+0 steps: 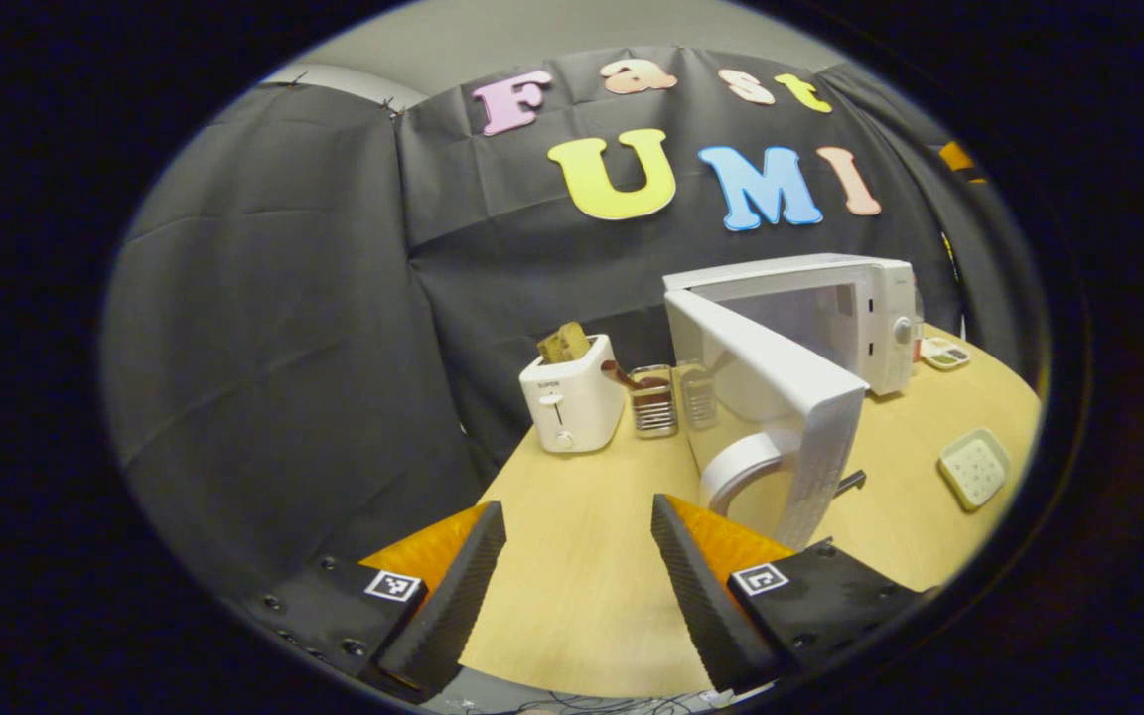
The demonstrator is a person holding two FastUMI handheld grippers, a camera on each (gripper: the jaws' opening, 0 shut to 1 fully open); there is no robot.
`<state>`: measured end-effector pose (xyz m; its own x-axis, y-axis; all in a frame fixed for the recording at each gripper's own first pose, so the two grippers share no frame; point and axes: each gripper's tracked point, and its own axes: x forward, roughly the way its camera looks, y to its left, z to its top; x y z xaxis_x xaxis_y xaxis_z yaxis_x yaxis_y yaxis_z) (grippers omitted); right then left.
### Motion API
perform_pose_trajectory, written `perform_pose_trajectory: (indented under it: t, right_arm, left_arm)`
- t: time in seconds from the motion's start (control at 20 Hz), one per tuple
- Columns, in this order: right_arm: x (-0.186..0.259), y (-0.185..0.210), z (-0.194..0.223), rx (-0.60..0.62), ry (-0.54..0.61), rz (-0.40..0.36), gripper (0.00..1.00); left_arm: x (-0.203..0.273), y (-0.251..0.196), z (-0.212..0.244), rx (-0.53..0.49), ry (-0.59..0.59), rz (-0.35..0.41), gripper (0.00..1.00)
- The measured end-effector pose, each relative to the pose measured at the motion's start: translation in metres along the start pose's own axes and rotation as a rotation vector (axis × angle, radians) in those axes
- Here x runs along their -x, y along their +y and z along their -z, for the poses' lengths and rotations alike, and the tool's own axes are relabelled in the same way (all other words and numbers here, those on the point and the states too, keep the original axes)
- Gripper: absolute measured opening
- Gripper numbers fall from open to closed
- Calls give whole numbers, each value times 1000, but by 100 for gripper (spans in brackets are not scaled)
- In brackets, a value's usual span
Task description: Open the microwave oven with the left hand, put the food in, and close the microwave oven.
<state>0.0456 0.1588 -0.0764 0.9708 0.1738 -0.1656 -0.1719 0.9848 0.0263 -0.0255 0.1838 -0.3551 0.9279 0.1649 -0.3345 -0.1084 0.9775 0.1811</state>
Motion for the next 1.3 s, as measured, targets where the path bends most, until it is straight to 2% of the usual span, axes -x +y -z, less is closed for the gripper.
perform_pose_trajectory:
  t: [0.05,0.1,0.3,0.75,0.9,1.0,1.3]
  right_arm:
    - [2,-3,0,4,-1,7,84]
    - [3,-5,-1,6,-2,13,84]
    - [8,-10,6,-19,12,17,84]
    - [24,-49,25,-44,61,57,84]
    - [31,-67,26,-44,63,78,84]
    - [35,-78,29,-57,72,93,84]
    - [51,-118,38,-68,94,155,84]
  left_arm:
    - [0,-3,-2,-8,-7,5,100]
    - [0,-5,-4,-16,-10,11,96]
    - [7,-27,-10,-35,-21,53,95]
    - [22,-147,-42,-86,-76,237,95]
    - [17,-186,-50,-98,-76,291,100]
    - [13,-209,-61,-120,-92,319,98]
    - [-12,-260,-86,-117,-117,372,100]
